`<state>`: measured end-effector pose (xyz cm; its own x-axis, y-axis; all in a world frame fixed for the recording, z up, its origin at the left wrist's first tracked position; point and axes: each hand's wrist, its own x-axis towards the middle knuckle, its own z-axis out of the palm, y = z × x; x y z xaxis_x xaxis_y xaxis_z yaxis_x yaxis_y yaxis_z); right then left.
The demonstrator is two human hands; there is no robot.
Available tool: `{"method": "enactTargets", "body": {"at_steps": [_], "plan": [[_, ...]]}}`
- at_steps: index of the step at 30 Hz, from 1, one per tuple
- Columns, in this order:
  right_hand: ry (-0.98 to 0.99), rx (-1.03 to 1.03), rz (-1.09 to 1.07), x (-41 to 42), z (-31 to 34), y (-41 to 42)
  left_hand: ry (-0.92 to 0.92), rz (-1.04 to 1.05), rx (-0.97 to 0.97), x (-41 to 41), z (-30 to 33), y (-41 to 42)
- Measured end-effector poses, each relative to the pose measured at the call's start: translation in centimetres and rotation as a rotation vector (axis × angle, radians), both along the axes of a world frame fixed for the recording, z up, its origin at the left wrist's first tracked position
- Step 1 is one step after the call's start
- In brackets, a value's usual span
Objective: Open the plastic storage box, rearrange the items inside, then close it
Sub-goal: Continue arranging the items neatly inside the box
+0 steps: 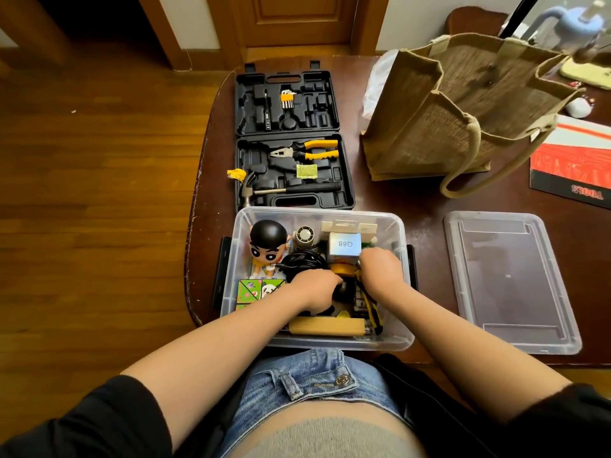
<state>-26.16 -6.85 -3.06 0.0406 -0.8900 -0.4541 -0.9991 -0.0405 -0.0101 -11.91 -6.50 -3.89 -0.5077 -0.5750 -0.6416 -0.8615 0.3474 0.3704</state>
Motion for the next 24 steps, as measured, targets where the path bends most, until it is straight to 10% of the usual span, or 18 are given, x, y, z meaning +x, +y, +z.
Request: {"method": "enactTargets", "body": {"at_steps": [24], "plan": [[-0.001, 0.018, -0.096, 0.4, -1.6, 1.5, 0.106, 0.163, 0.130, 0.9, 0.1, 0.1]]}}
